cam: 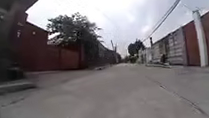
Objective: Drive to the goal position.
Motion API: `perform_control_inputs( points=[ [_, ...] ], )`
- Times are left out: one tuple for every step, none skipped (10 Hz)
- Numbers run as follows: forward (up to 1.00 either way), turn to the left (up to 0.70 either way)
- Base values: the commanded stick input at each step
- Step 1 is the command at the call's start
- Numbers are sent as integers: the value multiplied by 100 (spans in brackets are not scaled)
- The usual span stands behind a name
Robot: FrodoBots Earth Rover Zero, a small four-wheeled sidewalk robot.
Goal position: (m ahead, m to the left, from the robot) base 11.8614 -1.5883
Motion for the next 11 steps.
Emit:
perform_control_inputs(
  points=[
    [85,0],
    [85,0],
    [85,0],
    [85,0],
    [85,0],
    [85,0],
    [85,0],
    [85,0],
    [85,0],
    [85,0],
    [85,-22]
  ],
)
